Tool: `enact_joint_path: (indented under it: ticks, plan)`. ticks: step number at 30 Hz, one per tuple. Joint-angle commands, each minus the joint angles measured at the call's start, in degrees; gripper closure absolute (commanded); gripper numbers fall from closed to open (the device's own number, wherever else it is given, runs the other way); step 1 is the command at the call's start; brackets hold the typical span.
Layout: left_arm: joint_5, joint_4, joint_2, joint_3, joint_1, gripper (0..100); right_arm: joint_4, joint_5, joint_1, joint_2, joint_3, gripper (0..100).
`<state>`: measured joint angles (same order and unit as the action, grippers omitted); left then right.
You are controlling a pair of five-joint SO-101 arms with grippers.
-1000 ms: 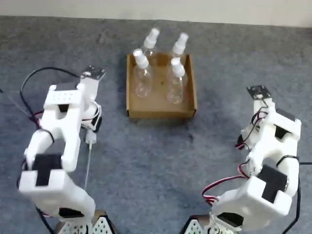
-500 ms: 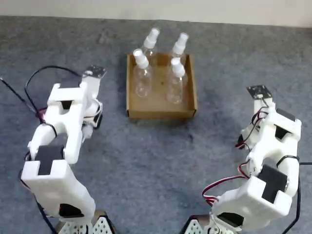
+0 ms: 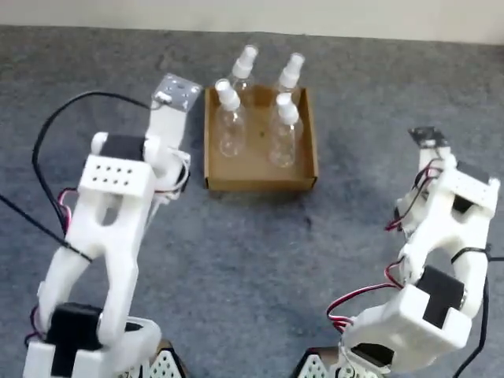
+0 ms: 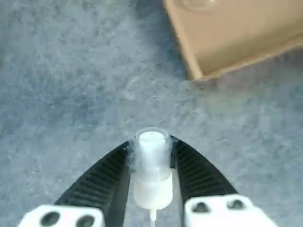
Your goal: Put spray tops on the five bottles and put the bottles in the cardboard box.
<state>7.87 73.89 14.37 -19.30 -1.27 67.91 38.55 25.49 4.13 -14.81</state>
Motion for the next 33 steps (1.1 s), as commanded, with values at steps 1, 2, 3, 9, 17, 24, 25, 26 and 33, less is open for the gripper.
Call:
enact_joint_path:
  ticks: [1, 2, 3, 9, 17, 24, 25, 26, 33]
  plan:
    - [-3.5, 0.4, 6.9, -2.4, -2.8, 100, 3.9, -1.1, 0.3, -0.4, 8.0, 78.6]
    - [-3.4, 0.4, 7.9, -3.0, -2.8, 100, 4.2, -1.1, 0.5, -0.3, 9.0, 78.6]
    - [-3.4, 0.4, 8.7, -3.7, -2.8, 100, 4.2, -1.1, 0.7, -0.3, 9.3, 78.6]
    - [-3.4, -1.8, 11.8, -7.8, -2.8, 100, 3.5, -1.0, 1.0, -0.1, 3.6, 78.6]
    - [-3.4, -2.5, 12.1, -8.9, -2.8, 100, -2.4, -1.0, 2.4, -0.2, -3.2, 78.8]
    - [-3.4, -2.5, 12.2, -8.9, -2.8, 100, -2.4, -1.0, 1.9, -0.2, -4.4, 79.0]
    - [-3.4, -2.5, 12.2, -8.9, -2.8, 100, -2.4, -1.0, 2.0, -0.2, -4.4, 79.9]
    - [-3.4, -2.5, 12.2, -8.9, -2.8, 100, -2.4, -1.0, 2.1, -0.2, -4.4, 82.3]
    - [-3.4, -2.5, 12.2, -8.9, -2.6, 100, -2.4, -1.3, 2.2, -0.5, -4.0, 99.2]
